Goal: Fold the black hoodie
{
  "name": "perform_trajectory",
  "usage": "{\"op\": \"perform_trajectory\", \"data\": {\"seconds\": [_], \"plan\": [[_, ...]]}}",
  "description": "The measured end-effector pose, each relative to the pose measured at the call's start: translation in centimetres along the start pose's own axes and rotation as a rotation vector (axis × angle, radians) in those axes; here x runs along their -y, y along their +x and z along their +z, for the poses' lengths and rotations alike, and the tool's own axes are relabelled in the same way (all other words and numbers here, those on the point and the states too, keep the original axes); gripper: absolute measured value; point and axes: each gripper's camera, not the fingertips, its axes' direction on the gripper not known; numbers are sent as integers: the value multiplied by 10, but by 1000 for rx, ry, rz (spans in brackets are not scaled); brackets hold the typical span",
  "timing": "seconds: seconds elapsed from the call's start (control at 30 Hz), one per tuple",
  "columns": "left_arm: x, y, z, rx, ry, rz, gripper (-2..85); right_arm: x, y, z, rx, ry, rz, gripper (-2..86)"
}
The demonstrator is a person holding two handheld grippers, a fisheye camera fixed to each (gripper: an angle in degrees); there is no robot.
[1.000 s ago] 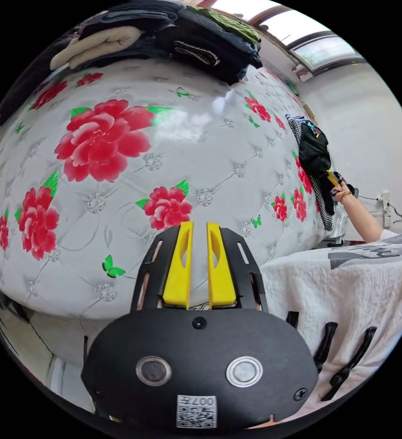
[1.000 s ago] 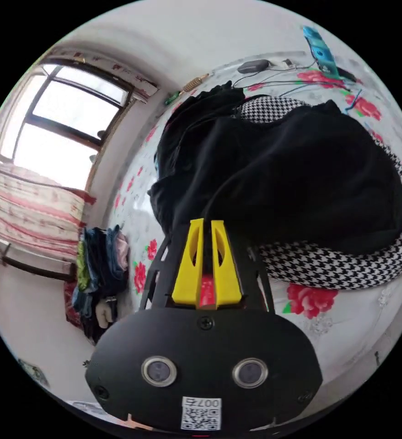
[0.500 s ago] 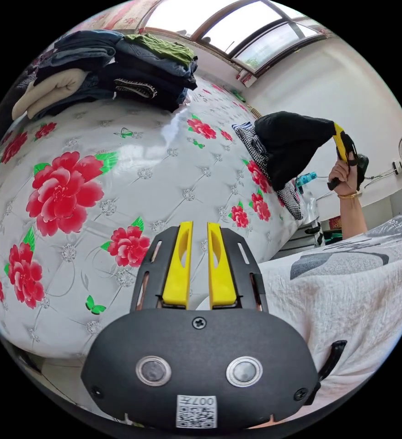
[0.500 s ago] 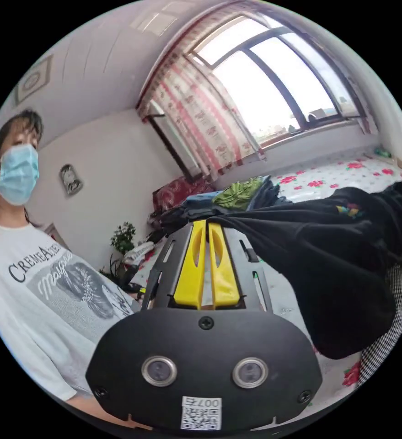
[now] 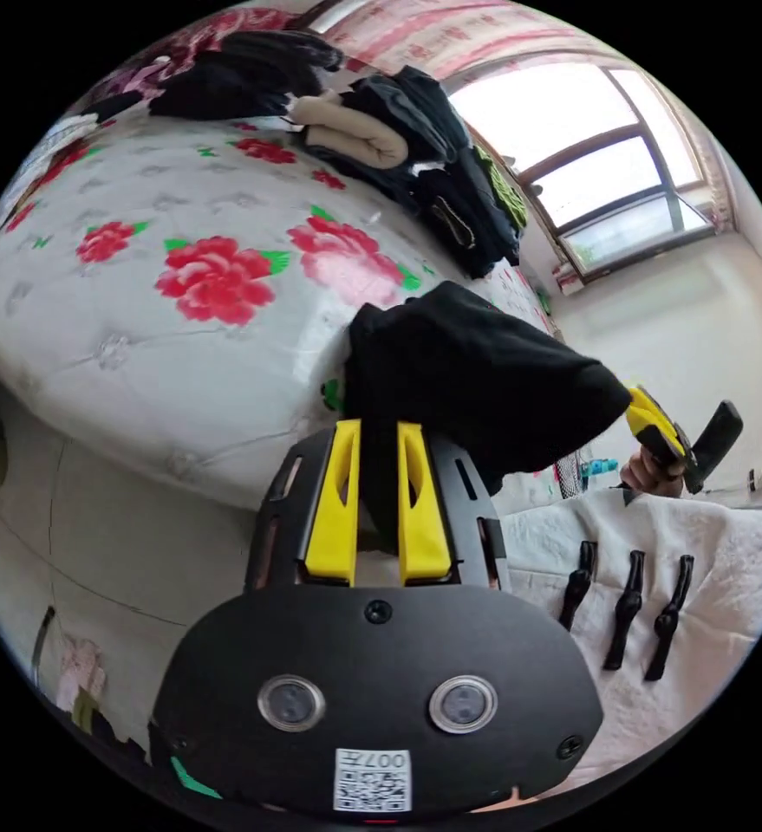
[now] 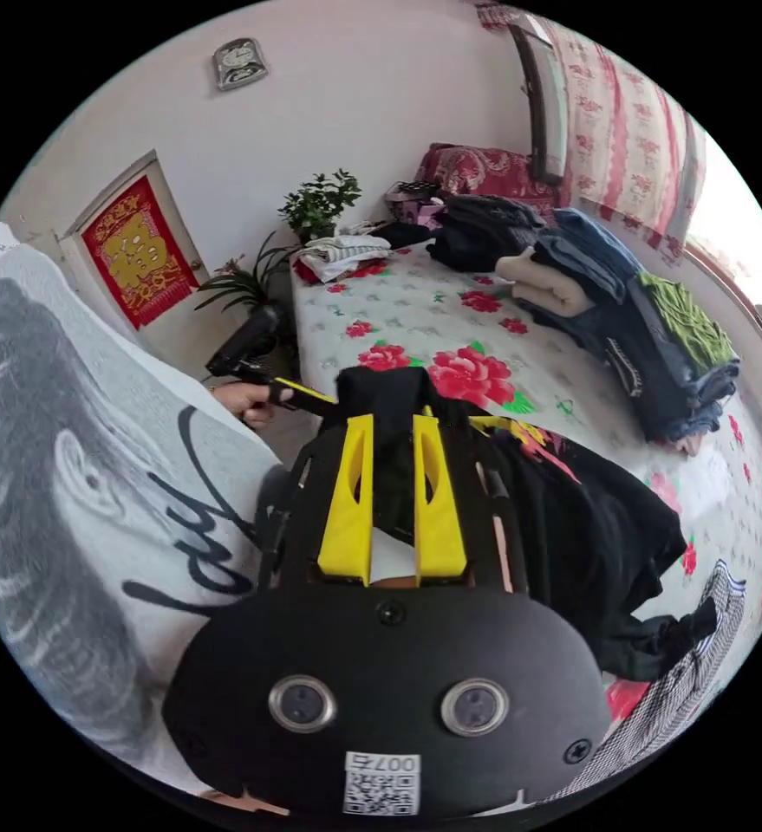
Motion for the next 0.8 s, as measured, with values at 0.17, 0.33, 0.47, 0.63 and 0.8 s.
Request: {"op": "perform_trajectory", "data": {"seconds": [0.17,0.33,0.47,0.63,0.8], "plan": [[-67,-21,-43,-6,67,-53,107,-13,35,42,-162,-65,67,87],[-86,28,-20,-62,7,122,153,11,55,143,-162,-198,42,86],[-80,62,11,71,-100,215,101,16,76,245,-152,-468,36,61],[-59,88,-33,15,10,272,51,42,128,168,-23,-347,107,11],[-28,124,-127,-84,262,289,27,55,153,-76,-228,159,195,2]]}}
